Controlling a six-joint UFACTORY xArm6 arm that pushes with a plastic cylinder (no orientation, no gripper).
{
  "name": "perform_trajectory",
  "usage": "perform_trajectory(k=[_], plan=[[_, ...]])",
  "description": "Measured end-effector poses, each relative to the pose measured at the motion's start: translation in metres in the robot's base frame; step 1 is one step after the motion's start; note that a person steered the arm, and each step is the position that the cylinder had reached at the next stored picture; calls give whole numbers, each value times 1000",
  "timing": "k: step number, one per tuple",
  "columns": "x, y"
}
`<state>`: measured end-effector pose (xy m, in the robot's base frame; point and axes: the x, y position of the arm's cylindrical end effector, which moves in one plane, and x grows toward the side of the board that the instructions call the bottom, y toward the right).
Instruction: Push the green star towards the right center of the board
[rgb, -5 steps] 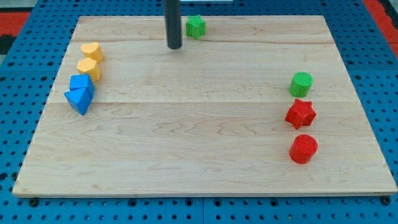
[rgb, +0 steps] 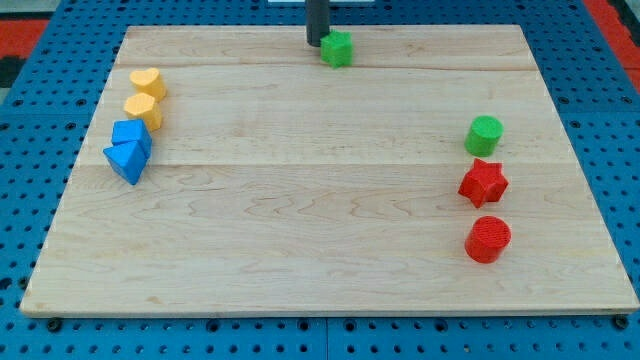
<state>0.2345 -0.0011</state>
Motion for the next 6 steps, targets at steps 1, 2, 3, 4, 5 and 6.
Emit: perform_trajectory(k=[1, 2, 3, 4, 5, 6], plan=[[30, 6], [44, 56], [27, 31], [11, 6], [11, 39], [14, 82]])
